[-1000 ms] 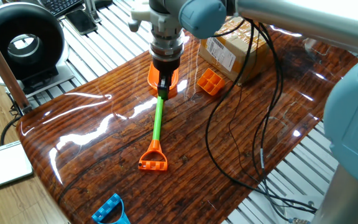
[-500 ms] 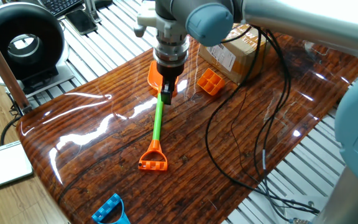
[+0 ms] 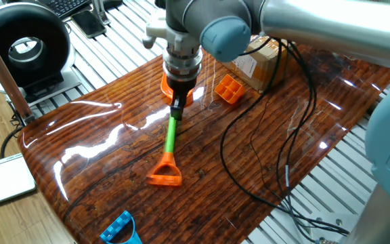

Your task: Use a shovel to scoop up an object

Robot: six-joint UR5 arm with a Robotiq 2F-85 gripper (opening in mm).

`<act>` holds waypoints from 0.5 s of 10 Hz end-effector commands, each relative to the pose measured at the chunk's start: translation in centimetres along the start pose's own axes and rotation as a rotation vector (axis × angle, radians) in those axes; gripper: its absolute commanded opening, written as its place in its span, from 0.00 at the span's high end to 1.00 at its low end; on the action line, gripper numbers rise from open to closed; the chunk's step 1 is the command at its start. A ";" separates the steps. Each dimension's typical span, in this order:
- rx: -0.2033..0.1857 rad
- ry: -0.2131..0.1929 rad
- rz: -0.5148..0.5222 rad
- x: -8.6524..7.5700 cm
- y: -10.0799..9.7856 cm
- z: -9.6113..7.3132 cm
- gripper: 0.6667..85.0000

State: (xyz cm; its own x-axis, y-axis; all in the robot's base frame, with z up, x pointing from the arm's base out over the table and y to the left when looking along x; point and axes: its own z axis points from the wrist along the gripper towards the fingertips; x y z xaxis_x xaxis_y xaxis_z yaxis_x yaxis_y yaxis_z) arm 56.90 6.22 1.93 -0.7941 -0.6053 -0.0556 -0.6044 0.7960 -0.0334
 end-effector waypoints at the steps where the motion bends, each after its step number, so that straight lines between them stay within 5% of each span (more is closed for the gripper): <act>1: -0.005 -0.018 0.018 -1.6 0.7 0.9 0.38; 5: -0.029 0.014 0.020 -3.8 -0.3 -0.4 0.39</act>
State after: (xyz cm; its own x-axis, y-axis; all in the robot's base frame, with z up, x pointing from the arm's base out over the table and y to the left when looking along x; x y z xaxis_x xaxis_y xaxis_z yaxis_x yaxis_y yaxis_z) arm 58.85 7.62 1.88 -0.8006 -0.5973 -0.0482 -0.5969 0.8020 -0.0247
